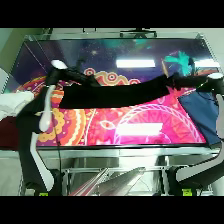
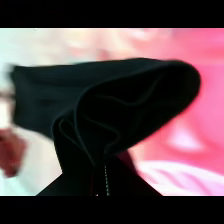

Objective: Fold the shirts.

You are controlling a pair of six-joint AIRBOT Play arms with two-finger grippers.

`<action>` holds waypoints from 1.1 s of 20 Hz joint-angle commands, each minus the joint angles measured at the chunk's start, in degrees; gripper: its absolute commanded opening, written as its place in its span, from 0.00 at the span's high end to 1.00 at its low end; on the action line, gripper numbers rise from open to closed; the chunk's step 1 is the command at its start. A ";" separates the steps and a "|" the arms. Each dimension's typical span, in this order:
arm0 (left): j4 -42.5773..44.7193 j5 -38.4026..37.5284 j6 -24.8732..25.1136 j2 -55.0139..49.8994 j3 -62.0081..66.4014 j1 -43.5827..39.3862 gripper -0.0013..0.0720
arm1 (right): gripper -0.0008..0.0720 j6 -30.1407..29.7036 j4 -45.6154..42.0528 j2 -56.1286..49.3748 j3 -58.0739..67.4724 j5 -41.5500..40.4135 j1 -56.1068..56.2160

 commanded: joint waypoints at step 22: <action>-24.79 -12.87 1.97 30.82 -3.02 19.69 0.97 | 0.96 -9.38 29.77 2.51 2.19 -43.04 47.23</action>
